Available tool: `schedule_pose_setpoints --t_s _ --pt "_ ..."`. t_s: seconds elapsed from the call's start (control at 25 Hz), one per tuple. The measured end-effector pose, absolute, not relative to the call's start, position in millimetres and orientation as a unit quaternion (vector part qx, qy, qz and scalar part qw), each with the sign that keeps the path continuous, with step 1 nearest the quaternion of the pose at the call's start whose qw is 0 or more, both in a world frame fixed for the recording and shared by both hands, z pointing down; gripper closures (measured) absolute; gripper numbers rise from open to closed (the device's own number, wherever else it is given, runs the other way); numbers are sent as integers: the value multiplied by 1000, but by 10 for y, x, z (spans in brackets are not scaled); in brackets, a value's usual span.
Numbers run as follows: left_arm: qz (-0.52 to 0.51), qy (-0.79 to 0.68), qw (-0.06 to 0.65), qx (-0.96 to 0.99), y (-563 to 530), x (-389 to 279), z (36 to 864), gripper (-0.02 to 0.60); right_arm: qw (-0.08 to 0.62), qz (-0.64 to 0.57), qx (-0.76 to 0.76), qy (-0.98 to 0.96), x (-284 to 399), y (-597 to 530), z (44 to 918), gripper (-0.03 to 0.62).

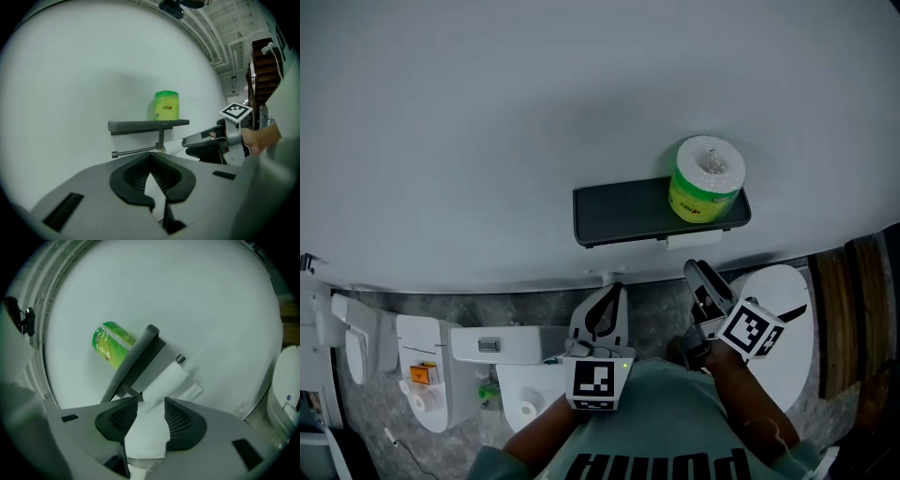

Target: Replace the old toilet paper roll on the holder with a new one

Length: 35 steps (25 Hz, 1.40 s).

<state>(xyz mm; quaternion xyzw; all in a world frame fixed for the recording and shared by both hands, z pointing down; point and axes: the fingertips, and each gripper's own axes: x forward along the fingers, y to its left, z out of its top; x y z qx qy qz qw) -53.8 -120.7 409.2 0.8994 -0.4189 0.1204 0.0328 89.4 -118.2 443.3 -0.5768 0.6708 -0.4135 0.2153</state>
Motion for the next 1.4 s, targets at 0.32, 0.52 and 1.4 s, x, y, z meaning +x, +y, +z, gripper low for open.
schedule_pose_setpoints --t_s 0.32,0.52,1.4 --pt "144 -436 44 887 -1334 -509 4145 575 332 -508 -523 598 1047 -1456 4537 330" --pt "155 -439 42 884 -1383 -447 4181 575 348 -532 -516 575 1129 -1577 4620 330" --pt "170 -449 34 877 -1495 -354 4174 575 388 -566 -483 544 1255 -1849 4711 347"
